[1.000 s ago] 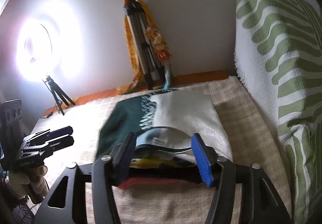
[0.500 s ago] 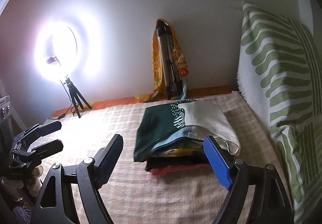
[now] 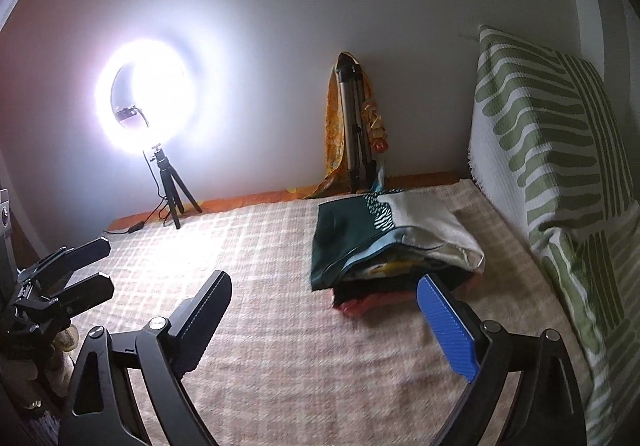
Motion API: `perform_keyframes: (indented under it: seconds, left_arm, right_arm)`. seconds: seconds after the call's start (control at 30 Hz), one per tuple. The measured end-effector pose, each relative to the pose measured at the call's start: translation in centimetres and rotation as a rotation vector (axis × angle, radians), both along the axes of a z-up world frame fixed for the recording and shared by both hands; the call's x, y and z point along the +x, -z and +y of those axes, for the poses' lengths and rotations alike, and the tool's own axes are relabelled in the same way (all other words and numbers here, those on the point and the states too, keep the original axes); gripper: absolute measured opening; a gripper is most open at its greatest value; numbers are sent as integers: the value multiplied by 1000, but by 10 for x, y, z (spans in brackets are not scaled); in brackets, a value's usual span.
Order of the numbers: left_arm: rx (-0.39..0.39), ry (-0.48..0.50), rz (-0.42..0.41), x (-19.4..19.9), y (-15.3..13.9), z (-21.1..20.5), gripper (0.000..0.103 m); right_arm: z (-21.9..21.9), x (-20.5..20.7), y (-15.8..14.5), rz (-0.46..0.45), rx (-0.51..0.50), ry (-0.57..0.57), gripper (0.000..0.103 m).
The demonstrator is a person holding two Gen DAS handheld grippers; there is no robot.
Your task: Fold small clothes
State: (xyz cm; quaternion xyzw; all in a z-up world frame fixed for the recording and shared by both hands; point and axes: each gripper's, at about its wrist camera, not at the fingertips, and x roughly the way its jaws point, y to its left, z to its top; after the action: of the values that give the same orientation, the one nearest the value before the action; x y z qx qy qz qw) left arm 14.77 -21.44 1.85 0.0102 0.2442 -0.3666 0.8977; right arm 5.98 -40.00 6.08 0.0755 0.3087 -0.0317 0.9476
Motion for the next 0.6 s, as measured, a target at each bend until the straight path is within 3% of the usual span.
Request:
perform_keyframes:
  seconds: [0.23,0.6]
  left_arm:
    - [11,-34,-21,-21,6,22,82]
    - [79,-97,-57,-44,22,44,86]
  right_arm:
    - [28,-22,9,-5,-3,33,102]
    - [56,-38,29,26,-50,111,103]
